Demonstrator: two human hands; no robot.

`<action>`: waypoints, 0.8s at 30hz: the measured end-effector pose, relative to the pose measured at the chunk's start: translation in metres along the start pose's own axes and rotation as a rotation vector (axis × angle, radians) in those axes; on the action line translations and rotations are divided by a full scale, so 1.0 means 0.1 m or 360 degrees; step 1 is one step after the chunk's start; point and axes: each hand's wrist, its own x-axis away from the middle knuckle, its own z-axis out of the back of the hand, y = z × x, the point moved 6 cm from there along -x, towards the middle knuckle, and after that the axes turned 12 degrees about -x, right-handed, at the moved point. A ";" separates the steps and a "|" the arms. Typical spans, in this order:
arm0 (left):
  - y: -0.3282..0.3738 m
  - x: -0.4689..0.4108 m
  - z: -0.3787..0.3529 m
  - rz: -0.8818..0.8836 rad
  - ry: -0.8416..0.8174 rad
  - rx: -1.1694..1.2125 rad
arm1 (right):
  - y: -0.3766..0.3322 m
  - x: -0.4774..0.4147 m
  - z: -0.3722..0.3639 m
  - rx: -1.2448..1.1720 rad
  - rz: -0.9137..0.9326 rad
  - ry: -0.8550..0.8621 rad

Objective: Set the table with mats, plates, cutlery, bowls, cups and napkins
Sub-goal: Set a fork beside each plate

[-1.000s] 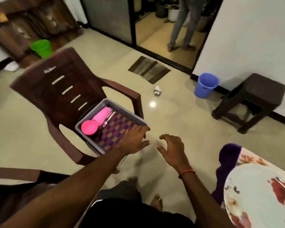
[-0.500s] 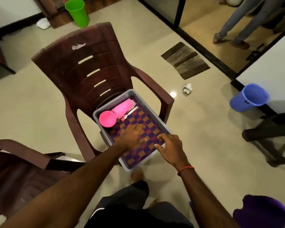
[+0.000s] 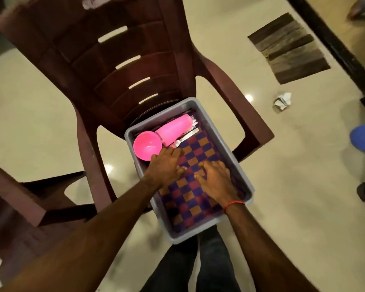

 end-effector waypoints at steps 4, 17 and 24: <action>-0.15 -0.41 -0.10 0.0063 0.0122 -0.0019 | 0.05 -0.71 -0.25 0.0173 0.0104 -0.0057; -0.23 -0.82 -0.45 0.0237 0.0247 0.0201 | 0.30 -1.89 -0.91 0.0619 0.0388 -0.0235; -0.26 -0.78 -0.59 0.0141 0.0138 0.0473 | 0.31 -1.93 -0.97 0.0711 0.0533 -0.0199</action>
